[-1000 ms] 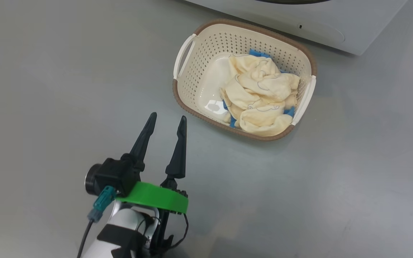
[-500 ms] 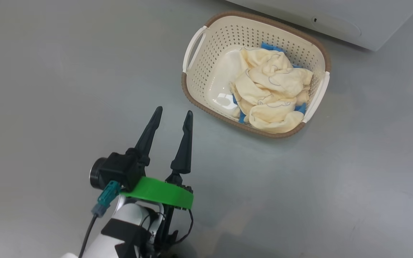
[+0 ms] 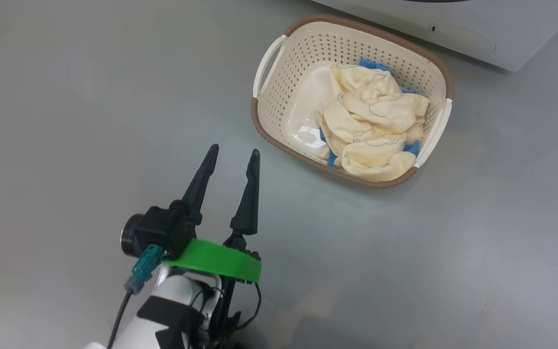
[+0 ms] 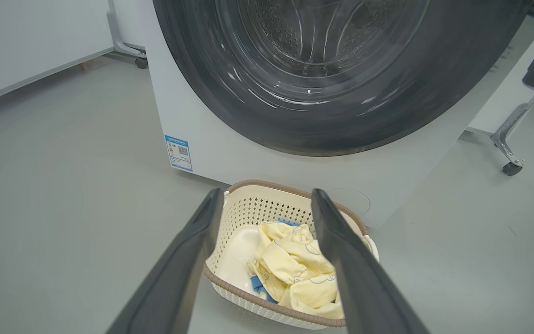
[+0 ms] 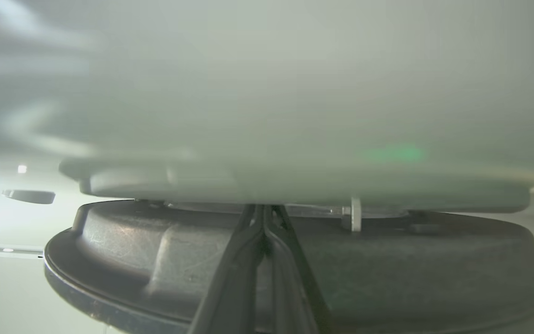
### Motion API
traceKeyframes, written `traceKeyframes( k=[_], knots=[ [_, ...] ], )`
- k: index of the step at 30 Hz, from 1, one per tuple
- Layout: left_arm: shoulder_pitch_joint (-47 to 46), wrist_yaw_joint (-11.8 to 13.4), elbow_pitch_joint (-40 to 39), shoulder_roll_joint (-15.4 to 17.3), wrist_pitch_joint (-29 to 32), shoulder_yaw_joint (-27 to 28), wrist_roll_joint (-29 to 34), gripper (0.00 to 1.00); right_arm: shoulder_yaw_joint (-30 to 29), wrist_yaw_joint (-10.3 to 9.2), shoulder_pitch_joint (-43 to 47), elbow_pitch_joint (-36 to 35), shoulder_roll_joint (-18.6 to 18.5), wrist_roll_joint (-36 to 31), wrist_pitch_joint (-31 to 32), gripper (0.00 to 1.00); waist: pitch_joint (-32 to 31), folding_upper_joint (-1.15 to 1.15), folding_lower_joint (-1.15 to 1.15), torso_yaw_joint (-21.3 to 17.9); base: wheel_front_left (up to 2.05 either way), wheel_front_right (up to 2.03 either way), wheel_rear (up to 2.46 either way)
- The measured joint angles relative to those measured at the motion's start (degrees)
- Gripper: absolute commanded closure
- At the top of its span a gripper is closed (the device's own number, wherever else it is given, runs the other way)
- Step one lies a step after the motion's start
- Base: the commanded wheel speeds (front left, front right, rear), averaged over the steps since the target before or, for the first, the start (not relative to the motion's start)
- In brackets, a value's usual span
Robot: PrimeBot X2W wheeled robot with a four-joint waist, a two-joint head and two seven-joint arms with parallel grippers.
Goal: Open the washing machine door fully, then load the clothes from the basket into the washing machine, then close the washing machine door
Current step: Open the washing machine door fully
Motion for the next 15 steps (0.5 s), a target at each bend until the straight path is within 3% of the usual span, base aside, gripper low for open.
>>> traceKeyframes(
  k=[15],
  knots=[
    [0.0,0.1,0.0,0.0,0.0,-0.1,0.0,0.0,-2.1,0.0,-0.4,2.3,1.1,-2.2,4.3,1.0,-1.3,0.0,0.0,-0.5,0.0,0.0,0.0]
  ],
)
